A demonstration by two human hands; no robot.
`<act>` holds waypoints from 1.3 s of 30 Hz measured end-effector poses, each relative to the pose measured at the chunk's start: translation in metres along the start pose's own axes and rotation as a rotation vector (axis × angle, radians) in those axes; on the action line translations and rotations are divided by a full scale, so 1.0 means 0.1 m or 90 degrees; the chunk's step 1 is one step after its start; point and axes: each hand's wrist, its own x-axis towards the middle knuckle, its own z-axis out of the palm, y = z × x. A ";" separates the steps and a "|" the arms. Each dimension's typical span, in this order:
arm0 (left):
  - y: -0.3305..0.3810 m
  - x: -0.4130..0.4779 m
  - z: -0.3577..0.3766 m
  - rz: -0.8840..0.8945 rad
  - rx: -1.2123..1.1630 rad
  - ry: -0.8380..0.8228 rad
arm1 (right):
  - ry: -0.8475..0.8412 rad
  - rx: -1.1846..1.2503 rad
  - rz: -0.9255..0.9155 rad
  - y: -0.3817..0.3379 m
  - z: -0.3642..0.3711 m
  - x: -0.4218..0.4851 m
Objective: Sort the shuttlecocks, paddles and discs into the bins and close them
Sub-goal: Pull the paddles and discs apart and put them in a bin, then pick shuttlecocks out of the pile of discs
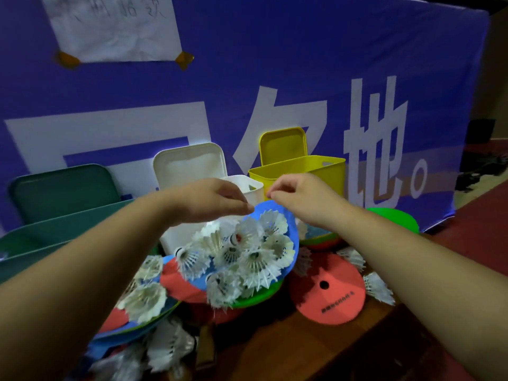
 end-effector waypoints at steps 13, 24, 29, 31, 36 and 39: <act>0.07 -0.33 0.62 -0.151 0.042 0.259 | -0.050 -0.291 -0.132 -0.17 0.14 -0.87; -0.13 -0.79 0.39 -0.217 -0.229 0.377 | 0.046 -0.280 -0.062 -0.20 0.44 -0.89; -0.51 -1.14 0.25 -0.242 -0.388 0.423 | 0.041 -0.264 -0.081 -0.40 0.62 -0.64; -0.68 -1.27 0.18 -0.252 -0.418 0.437 | 0.052 -0.263 -0.096 -0.49 0.68 -0.54; -1.10 -1.57 -0.04 -0.280 -0.454 0.463 | 0.084 -0.268 -0.121 -0.82 0.80 -0.26; -1.34 -1.68 -0.16 -0.290 -0.473 0.491 | 0.113 -0.193 -0.113 -1.08 0.95 -0.13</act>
